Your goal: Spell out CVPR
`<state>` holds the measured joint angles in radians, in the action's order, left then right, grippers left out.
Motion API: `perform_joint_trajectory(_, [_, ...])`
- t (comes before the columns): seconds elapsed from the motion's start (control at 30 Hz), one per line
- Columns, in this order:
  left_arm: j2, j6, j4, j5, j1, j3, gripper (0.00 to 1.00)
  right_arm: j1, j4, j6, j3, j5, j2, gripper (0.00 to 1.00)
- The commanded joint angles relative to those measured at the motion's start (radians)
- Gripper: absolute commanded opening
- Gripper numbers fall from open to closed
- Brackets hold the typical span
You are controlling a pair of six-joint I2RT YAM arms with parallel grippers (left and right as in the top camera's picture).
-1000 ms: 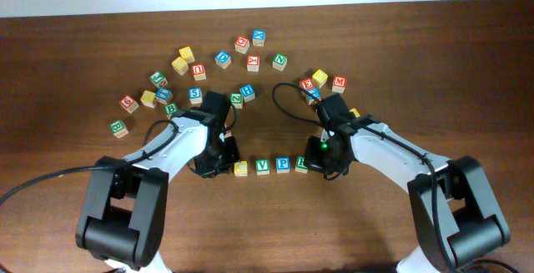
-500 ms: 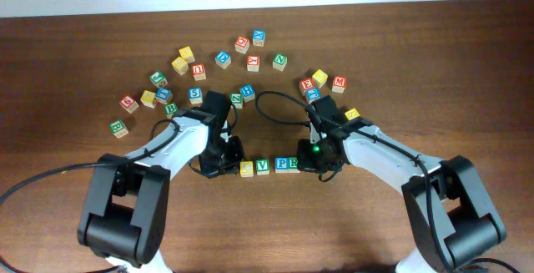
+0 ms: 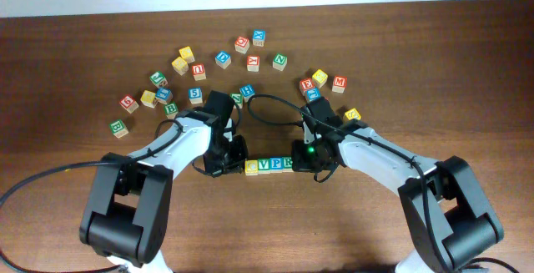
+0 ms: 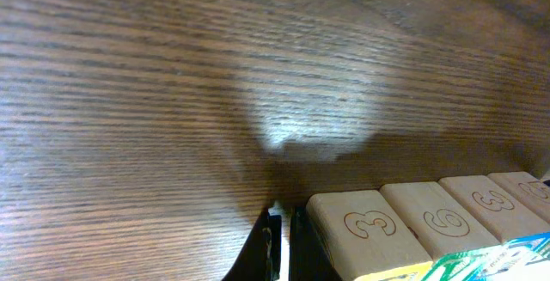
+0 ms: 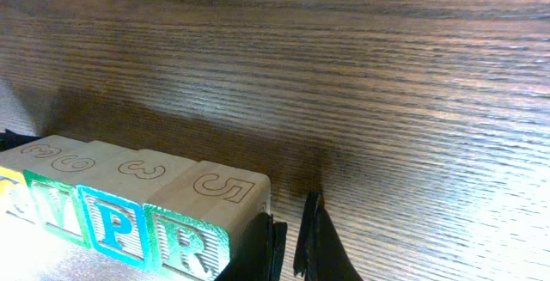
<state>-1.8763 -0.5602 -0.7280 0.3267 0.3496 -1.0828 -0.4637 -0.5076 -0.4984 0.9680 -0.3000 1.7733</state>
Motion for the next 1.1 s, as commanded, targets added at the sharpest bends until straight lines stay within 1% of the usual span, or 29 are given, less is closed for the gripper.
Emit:
perform_joint_trajectory(0.0, [-0.039, 0.016, 0.029, 0.009, 0.03, 0.021, 0.0, -0.015, 0.016, -0.007, -0.003, -0.04, 0.014, 0.04])
perform_joint_trajectory(0.47, [-0.039, 0.016, 0.001, -0.029, 0.03, 0.021, 0.0, -0.014, 0.032, -0.007, -0.003, -0.032, 0.014, 0.05])
perform_joint_trajectory(0.5, [-0.039, 0.016, -0.006, -0.037, 0.03, 0.021, 0.0, -0.014, 0.025, -0.007, -0.003, -0.015, 0.014, 0.1])
perform_joint_trajectory(0.53, [-0.039, 0.016, -0.017, -0.076, 0.03, 0.021, 0.0, -0.014, 0.02, -0.008, -0.003, 0.006, 0.014, 0.12])
perform_joint_trajectory(0.63, [-0.039, 0.016, -0.028, -0.119, 0.03, 0.021, 0.0, -0.014, 0.024, -0.031, -0.003, 0.021, 0.014, 0.12])
perform_joint_trajectory(0.7, [-0.039, 0.016, -0.029, -0.126, 0.03, 0.021, 0.0, -0.014, 0.026, -0.08, -0.003, 0.019, 0.014, 0.15])
perform_joint_trajectory(0.83, [-0.039, 0.016, -0.036, -0.165, 0.027, 0.021, 0.0, -0.014, -0.006, -0.079, -0.003, 0.016, 0.014, 0.15])
perform_joint_trajectory(1.07, [-0.039, 0.016, -0.032, -0.175, 0.027, 0.021, 0.0, -0.007, -0.058, -0.08, 0.0, 0.02, 0.013, 0.14])
